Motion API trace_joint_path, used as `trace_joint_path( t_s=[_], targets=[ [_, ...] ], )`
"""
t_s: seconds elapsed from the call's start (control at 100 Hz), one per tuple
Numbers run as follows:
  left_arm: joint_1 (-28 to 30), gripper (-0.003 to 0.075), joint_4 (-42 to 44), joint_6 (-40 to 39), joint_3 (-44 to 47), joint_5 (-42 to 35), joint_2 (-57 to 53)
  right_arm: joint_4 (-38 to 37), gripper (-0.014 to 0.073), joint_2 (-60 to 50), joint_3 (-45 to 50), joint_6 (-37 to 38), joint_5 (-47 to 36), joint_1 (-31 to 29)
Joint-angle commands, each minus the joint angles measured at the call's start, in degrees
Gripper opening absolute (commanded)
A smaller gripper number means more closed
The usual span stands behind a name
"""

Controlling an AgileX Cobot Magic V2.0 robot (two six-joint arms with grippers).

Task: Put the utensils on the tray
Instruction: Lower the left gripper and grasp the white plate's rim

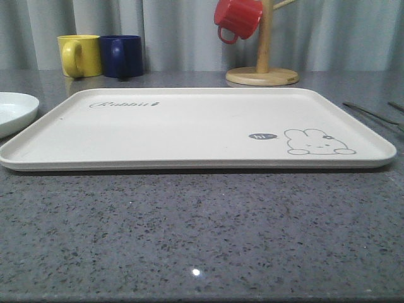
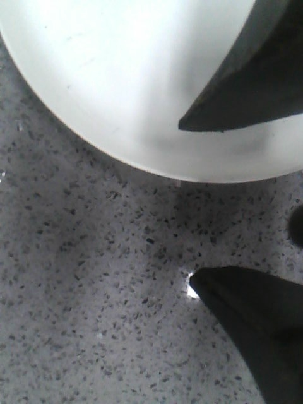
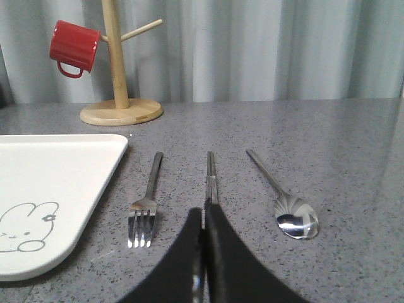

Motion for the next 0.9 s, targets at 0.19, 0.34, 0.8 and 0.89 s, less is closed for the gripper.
trace_joint_path(
  t_s=[0.19,0.34,0.8,0.89],
  targets=[
    [0.0,0.0442,-1.1,0.3,-2.1,-1.8,-0.2,0.1,-0.0069,-1.0,0.2,-0.1,-4.8,-0.3],
    [0.0,0.0442,-1.4,0.3,-2.1,-1.4,1.4,0.1,-0.0069,-1.0,0.2,-0.1,-4.8,-0.3],
    [0.0,-0.0017,-1.8,3.0,-2.1,-0.4,1.5,0.1,-0.0069,-1.0,0.2,-0.1,-4.8,-0.3],
    [0.4,-0.0019,-1.8,3.2,-2.1,-0.4,1.4,0.1,-0.0069,-1.0,0.2,-0.1,-4.8,-0.3]
  ],
)
